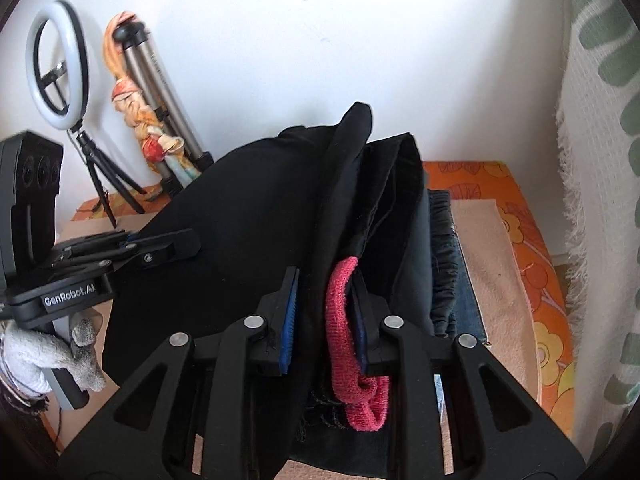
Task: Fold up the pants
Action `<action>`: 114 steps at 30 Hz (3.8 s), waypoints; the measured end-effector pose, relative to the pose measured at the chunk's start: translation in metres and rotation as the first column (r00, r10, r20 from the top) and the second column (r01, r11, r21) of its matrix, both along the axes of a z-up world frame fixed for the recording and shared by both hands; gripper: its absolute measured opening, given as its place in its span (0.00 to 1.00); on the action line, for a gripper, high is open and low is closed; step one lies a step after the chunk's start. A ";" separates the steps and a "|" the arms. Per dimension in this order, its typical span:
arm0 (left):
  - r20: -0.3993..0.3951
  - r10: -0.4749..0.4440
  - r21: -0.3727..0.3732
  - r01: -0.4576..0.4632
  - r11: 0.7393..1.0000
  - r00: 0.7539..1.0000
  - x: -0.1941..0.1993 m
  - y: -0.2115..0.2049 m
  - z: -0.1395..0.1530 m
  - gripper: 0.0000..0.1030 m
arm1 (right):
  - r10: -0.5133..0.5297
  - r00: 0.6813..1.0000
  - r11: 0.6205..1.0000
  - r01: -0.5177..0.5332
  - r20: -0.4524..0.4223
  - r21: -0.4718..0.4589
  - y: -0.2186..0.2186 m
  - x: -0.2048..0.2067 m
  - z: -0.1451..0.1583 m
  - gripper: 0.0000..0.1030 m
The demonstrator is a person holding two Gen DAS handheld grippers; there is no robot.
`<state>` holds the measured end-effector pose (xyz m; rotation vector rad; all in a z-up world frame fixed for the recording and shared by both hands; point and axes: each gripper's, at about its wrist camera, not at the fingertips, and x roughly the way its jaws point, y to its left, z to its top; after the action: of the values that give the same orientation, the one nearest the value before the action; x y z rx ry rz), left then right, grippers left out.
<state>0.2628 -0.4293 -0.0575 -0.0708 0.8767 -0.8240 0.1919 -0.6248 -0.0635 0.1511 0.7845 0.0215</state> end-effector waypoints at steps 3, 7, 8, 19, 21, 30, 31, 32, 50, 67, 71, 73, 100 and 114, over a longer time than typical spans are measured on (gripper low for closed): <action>0.019 0.018 -0.004 -0.018 1.000 1.000 -0.003 0.004 0.002 0.22 | -0.064 0.998 0.994 0.063 0.009 0.093 -0.020 -0.004 0.003 0.28; 0.028 0.027 0.012 -0.028 1.000 0.999 -0.009 0.010 0.006 0.31 | -0.090 0.996 0.996 0.090 0.014 0.002 -0.015 -0.010 0.008 0.37; 0.031 0.030 0.012 -0.031 0.999 0.999 -0.012 0.012 0.008 0.40 | -0.096 0.995 0.995 0.096 0.011 -0.025 -0.012 -0.012 0.009 0.37; 0.137 0.028 -0.014 -0.027 1.000 0.990 -0.062 0.041 0.057 0.49 | -0.134 0.989 0.989 0.138 0.066 -0.050 0.016 -0.048 0.036 0.63; 0.142 0.029 -0.027 -0.026 0.999 0.989 -0.072 0.049 0.064 0.50 | -0.131 0.988 0.989 0.136 0.079 -0.055 0.023 -0.056 0.042 0.67; 0.203 0.018 -0.057 -0.006 0.998 0.979 -0.119 0.077 0.091 0.61 | -0.125 0.985 0.985 0.137 0.120 -0.102 0.061 -0.094 0.059 0.75; 0.210 0.017 -0.061 -0.004 0.998 0.978 -0.123 0.080 0.092 0.61 | -0.126 0.984 0.985 0.139 0.124 -0.102 0.065 -0.097 0.061 0.76; 0.214 0.015 -0.066 -0.001 0.998 0.977 -0.128 0.084 0.095 0.64 | -0.132 0.982 0.984 0.146 0.131 -0.102 0.069 -0.103 0.062 0.76; 0.301 0.019 -0.037 -0.008 0.999 0.953 -0.197 0.136 0.105 0.82 | -0.163 0.964 0.963 0.202 0.210 -0.180 0.138 -0.170 0.069 0.94; 0.309 0.063 0.018 -0.072 0.997 0.949 -0.231 0.176 0.082 0.83 | -0.148 0.967 0.968 0.185 0.208 -0.171 0.183 -0.199 0.043 1.00; 0.296 0.089 0.024 -0.101 0.995 0.951 -0.234 0.184 0.075 0.83 | -0.152 0.966 0.966 0.190 0.209 -0.174 0.189 -0.203 0.037 1.00; 0.289 0.103 0.021 -0.114 0.993 0.952 -0.234 0.187 0.071 0.83 | -0.153 0.965 0.964 0.193 0.215 -0.182 0.192 -0.204 0.036 1.00; 0.292 0.183 0.023 -0.198 0.980 0.939 -0.233 0.201 0.074 0.98 | -0.152 0.959 0.964 0.197 0.239 -0.176 0.201 -0.194 0.025 1.00; 0.307 0.171 0.032 -0.190 0.981 0.936 -0.235 0.199 0.074 0.98 | -0.158 0.958 0.966 0.200 0.240 -0.166 0.200 -0.196 0.026 1.00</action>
<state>0.0277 -0.2302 0.0170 0.0283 0.5942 -0.6148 -0.0040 -0.4247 -0.0379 0.0378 0.5398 -0.2054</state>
